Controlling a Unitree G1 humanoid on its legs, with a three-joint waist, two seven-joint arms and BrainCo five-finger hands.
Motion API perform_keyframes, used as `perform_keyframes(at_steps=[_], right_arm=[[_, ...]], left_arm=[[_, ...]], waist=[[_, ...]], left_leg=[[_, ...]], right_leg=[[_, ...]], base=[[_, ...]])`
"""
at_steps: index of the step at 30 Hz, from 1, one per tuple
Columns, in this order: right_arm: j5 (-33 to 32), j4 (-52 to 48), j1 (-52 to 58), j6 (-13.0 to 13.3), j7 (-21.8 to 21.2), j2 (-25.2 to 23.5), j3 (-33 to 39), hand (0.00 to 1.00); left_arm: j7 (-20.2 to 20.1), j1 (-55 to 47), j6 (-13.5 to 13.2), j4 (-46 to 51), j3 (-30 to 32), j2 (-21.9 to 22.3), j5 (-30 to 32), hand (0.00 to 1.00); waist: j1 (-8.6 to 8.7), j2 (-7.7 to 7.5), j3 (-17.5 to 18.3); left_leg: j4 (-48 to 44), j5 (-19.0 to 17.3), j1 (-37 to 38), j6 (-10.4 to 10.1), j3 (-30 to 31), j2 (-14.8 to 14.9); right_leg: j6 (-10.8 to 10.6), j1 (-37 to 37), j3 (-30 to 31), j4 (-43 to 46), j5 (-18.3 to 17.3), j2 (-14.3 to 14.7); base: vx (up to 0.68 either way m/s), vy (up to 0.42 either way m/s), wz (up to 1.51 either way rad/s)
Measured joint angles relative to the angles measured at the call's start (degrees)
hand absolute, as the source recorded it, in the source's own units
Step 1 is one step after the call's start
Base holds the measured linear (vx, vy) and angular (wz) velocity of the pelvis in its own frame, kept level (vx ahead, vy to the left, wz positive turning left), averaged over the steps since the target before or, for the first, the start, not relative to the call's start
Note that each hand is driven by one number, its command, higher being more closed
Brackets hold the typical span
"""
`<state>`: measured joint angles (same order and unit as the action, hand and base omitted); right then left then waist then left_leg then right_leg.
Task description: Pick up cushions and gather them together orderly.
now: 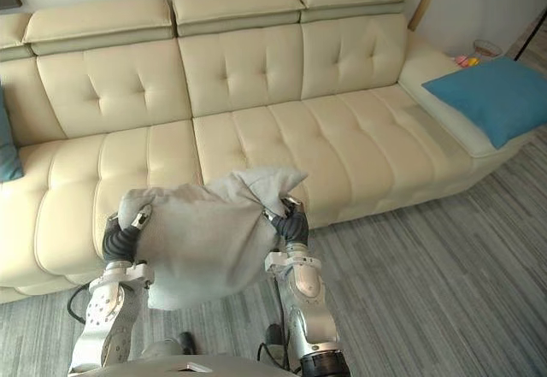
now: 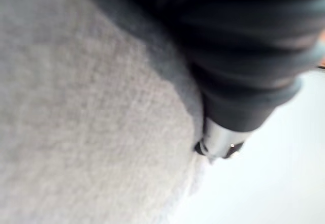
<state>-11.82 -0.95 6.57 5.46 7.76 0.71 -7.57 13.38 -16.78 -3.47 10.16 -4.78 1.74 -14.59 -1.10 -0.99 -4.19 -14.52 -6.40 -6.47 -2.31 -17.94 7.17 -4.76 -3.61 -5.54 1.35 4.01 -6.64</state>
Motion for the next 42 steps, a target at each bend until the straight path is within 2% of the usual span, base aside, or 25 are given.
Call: perform_keyframes(at_steps=[6,12,16,17,19,20,21,22,23,24,25,26,27,28,29,30,31,33,34,36,37,38,40,42], right_arm=[[0.01,0.00,1.02,-0.69,-1.79,-0.20,1.26,1.00],[0.04,0.01,1.03,-0.69,-2.35,-0.18,2.09,1.00],[0.04,1.57,0.35,-0.68,-2.35,0.19,2.53,1.00],[0.49,2.56,-0.23,-0.71,-2.34,0.42,2.67,1.00],[1.00,2.54,-0.42,-0.69,-2.32,0.47,2.94,1.00],[0.99,2.54,-0.74,-0.69,-2.32,0.47,2.96,1.00],[0.99,2.56,-0.92,-0.69,-2.32,0.76,3.14,1.00],[0.94,2.56,-1.20,-0.69,-2.31,0.66,3.14,1.00],[0.94,2.56,-1.66,-0.69,-2.27,0.67,3.23,1.00],[0.94,2.56,-2.70,-0.69,-2.25,0.73,3.31,1.00],[0.93,2.55,-2.87,-0.69,-2.23,0.76,3.31,1.00],[0.89,2.44,-2.99,-0.69,-2.20,0.81,3.52,1.00],[0.89,2.44,-2.97,-0.69,-2.19,0.83,3.62,1.00],[0.94,2.26,-2.82,-0.70,-2.16,0.95,3.41,1.00],[0.92,1.96,-2.41,-0.70,-2.22,1.04,3.39,1.00],[0.93,1.35,-1.88,-0.71,-2.19,1.26,3.42,1.00],[0.88,-0.50,-0.95,-0.88,-2.24,2.63,3.27,1.00],[0.76,-3.46,0.16,-0.89,-2.25,3.30,3.30,1.00],[0.26,-4.77,0.27,-0.89,-2.18,3.33,3.32,1.00],[-0.68,-8.41,1.19,-0.81,-1.97,3.85,3.54,1.00],[-1.85,-10.69,1.90,-0.68,-1.63,4.63,3.53,1.00],[-2.11,-12.28,2.32,-0.45,-1.39,4.73,3.53,1.00],[-2.43,-13.18,2.47,-0.24,-1.27,4.54,3.53,1.00],[-2.56,-13.97,3.01,0.58,-0.99,4.57,3.58,1.00]], left_arm=[[-1.56,-2.21,0.14,-0.27,-0.42,-0.27,-0.56,1.00],[-2.29,-2.47,0.25,-1.10,-0.94,-1.16,-0.98,1.00],[-2.43,-2.36,0.47,-1.80,-1.11,-0.68,-1.01,1.00],[-2.43,-2.21,0.60,-2.26,-1.22,-0.61,-1.01,1.00],[-2.42,-1.53,0.60,-2.29,-1.75,-1.17,-1.00,1.00],[-2.37,-1.23,0.60,-2.29,-1.73,-1.33,-1.00,1.00],[-2.32,-0.89,0.59,-2.30,-1.77,-1.65,-1.01,1.00],[-2.13,-0.55,0.42,-2.29,-1.76,-2.08,-1.02,1.00],[-1.94,-0.23,0.27,-2.29,-1.76,-2.45,-1.04,1.00],[-1.51,0.40,0.18,-2.30,-1.76,-3.11,-1.06,1.00],[-1.50,0.53,0.18,-2.30,-1.77,-3.23,-1.08,1.00],[-1.50,0.87,0.18,-2.32,-2.00,-3.59,-1.07,1.00],[-1.50,0.88,0.18,-2.33,-2.01,-3.68,-1.07,1.00],[-1.51,0.92,0.16,-2.35,-2.11,-3.98,-1.04,1.00],[-1.52,0.92,0.16,-2.58,-2.46,-3.77,-1.04,1.00],[-1.52,0.53,0.16,-2.60,-3.17,-3.34,-1.06,1.00],[-1.54,-0.25,0.14,-2.45,-3.50,-2.01,-1.24,1.00],[-1.57,-0.62,-0.17,-2.23,-3.86,-0.42,-1.57,1.00],[-1.59,-0.55,-0.17,-2.14,-3.87,0.30,-1.60,1.00],[-1.70,-0.46,-0.15,-2.07,-4.13,1.12,-2.33,1.00],[-1.75,-0.61,-0.14,-2.06,-4.47,1.49,-3.25,1.00],[-2.14,-0.61,-0.17,-1.98,-4.65,1.51,-3.33,1.00],[-2.29,-0.26,-0.18,-1.90,-4.68,1.51,-3.32,1.00],[-2.45,0.55,-0.19,-1.89,-4.82,1.60,-3.35,1.00]], waist=[[-0.28,-0.02,0.02],[-0.31,-0.12,0.46],[0.42,-0.04,0.44],[0.84,0.27,0.09],[1.61,-0.04,-0.65],[1.61,-0.17,-1.20],[1.63,0.69,-2.10],[1.54,0.24,-1.93],[1.36,0.12,-2.08],[1.50,0.32,-2.43],[1.68,0.46,-2.53],[2.29,0.58,-2.79],[2.61,0.39,-2.74],[3.24,-0.52,-2.41],[3.66,-0.44,-2.40],[4.15,0.55,-2.22],[3.80,3.15,-1.83],[3.28,5.23,-0.50],[3.27,5.23,-0.49],[3.32,5.14,-0.56],[3.14,5.09,-0.58],[2.56,5.06,-0.60],[2.21,4.85,-0.72],[2.10,4.08,-1.09]], left_leg=[[1.78,0.17,1.52,0.34,0.63,-1.37],[-0.17,-1.84,-0.51,-0.11,0.37,-1.47],[-6.97,-6.19,-2.85,1.16,0.96,-0.59],[-8.50,-7.29,-2.65,1.50,1.25,-0.27],[-9.38,-8.32,-1.90,2.80,2.62,-0.85],[-9.35,-8.71,-1.28,3.42,2.81,-1.12],[-9.41,-9.48,-0.68,4.43,3.72,-1.37],[-9.33,-9.83,-0.61,4.54,4.08,-1.53],[-9.35,-10.01,-0.60,4.62,4.35,-1.55],[-9.30,-10.19,-0.72,4.67,5.26,-1.56],[-9.24,-10.32,-0.72,4.57,5.55,-1.56],[-9.02,-10.80,-0.34,3.95,6.76,-1.90],[-8.75,-10.94,-0.12,3.71,7.16,-2.20],[-8.49,-12.09,0.71,1.78,8.32,-3.26],[-8.73,-13.02,1.56,0.82,9.94,-3.38],[-8.18,-13.90,2.73,-0.48,11.42,-2.77],[-7.09,-14.25,3.72,-1.14,12.09,-0.24],[-6.77,-12.20,3.48,-2.30,13.40,2.12],[-8.05,-10.82,3.07,-3.01,13.55,3.12],[-16.45,-7.76,-0.36,-2.49,13.46,4.73],[-23.81,-3.81,-2.95,-2.11,13.24,5.51],[-29.85,-2.27,-4.42,-2.04,12.82,6.14],[-32.04,-2.55,-5.78,-1.90,11.03,6.45],[-29.09,-4.17,-8.49,-0.71,6.25,7.01]], right_leg=[[0.31,0.97,0.15,-0.25,-1.17,-0.92],[0.00,-1.68,1.69,0.84,-1.82,-1.05],[-0.58,-5.60,1.89,10.83,-4.85,-1.49],[-0.03,-7.65,1.75,16.59,-5.34,-1.59],[0.27,-10.04,1.78,24.66,-5.41,-2.82],[0.67,-10.92,1.81,27.04,-5.28,-3.23],[2.60,-11.69,1.89,29.25,-7.80,-3.38],[1.89,-12.74,1.65,28.95,-10.19,-2.99],[1.87,-13.58,1.42,28.03,-10.94,-2.53],[1.63,-15.23,1.49,23.59,-10.73,-0.79],[1.52,-15.47,1.54,21.58,-10.37,-0.40],[1.01,-15.82,1.80,14.92,-7.83,0.32],[0.79,-15.96,2.06,12.87,-6.81,0.29],[0.81,-16.22,3.45,10.81,-5.43,0.06],[1.22,-16.22,3.90,12.97,-3.16,0.23],[1.68,-16.52,2.96,16.56,-2.70,1.07],[2.54,-16.42,1.33,18.20,-5.62,2.59],[4.16,-16.55,-1.04,18.70,-7.51,4.73],[5.03,-16.06,-1.90,19.69,-8.44,5.31],[6.58,-14.52,-3.81,20.06,-9.65,5.83],[7.50,-12.66,-4.31,20.01,-10.23,5.78],[8.11,-10.52,-4.22,19.59,-10.63,5.63],[8.32,-8.45,-4.40,18.59,-10.99,4.88],[7.87,-6.18,-5.23,15.88,-11.33,2.61]], base=[[-0.02,0.035,0.07],[-0.02,0.032,-0.10],[0.04,0.086,-0.12],[0.01,0.145,0.15],[0.00,0.143,0.27],[-0.01,0.098,0.29],[0.01,0.064,0.29],[0.03,0.032,0.29],[0.08,-0.015,0.27],[0.11,-0.058,0.24],[0.16,-0.092,0.44],[0.17,-0.100,0.40],[0.22,-0.144,0.61],[0.27,-0.210,0.62],[0.36,-0.290,0.79],[0.42,-0.317,0.60],[0.47,-0.259,0.38],[0.52,-0.217,0.18],[0.59,-0.283,0.22],[0.47,-0.226,0.16],[0.32,-0.112,-0.06],[0.34,-0.089,-0.16],[0.24,0.003,-0.12],[0.16,0.096,0.17]])
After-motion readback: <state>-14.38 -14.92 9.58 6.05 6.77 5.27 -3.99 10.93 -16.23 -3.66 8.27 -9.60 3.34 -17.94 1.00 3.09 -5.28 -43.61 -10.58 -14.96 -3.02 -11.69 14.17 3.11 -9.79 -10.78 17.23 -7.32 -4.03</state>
